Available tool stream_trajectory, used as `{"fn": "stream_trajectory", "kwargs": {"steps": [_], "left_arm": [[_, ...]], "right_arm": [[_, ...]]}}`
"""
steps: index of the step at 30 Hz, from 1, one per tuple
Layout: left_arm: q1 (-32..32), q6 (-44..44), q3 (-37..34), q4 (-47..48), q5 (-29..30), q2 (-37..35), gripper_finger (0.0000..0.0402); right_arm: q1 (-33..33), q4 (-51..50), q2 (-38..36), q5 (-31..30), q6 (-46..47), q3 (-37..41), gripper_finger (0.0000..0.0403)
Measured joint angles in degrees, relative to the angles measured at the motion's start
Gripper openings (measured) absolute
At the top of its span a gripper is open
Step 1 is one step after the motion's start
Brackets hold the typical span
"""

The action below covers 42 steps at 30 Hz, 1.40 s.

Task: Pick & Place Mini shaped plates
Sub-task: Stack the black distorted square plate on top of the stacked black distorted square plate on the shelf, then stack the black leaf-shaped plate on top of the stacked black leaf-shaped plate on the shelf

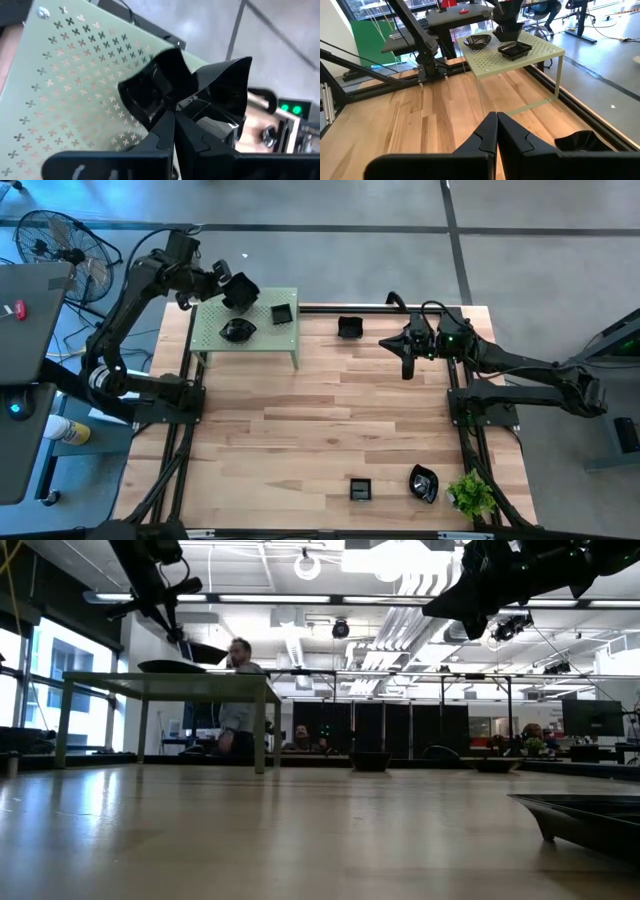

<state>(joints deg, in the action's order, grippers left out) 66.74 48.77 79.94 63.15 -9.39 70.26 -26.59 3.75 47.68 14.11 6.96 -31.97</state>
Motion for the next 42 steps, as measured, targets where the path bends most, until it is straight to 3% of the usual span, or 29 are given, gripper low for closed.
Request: {"fn": "stream_trajectory", "kwargs": {"steps": [13,21,34,42], "left_arm": [[-3.2,2.3,0.0,1.4,7.0,3.3,0.0],[-3.1,1.9,0.0,1.5,7.0,4.3,0.0011],[-3.0,-6.2,0.0,4.5,3.9,3.4,0.0105],[-7.2,-16.1,0.0,3.9,5.4,-1.7,0.0081]], "right_arm": [[0.0,0.0,0.0,0.0,-1.7,0.0,0.0002],[0.0,-0.1,0.0,0.0,-1.6,0.0,0.0002],[0.0,0.0,0.0,0.0,-1.5,0.0,0.0002],[0.0,0.3,0.0,-1.6,2.0,0.0,0.0001]]}}
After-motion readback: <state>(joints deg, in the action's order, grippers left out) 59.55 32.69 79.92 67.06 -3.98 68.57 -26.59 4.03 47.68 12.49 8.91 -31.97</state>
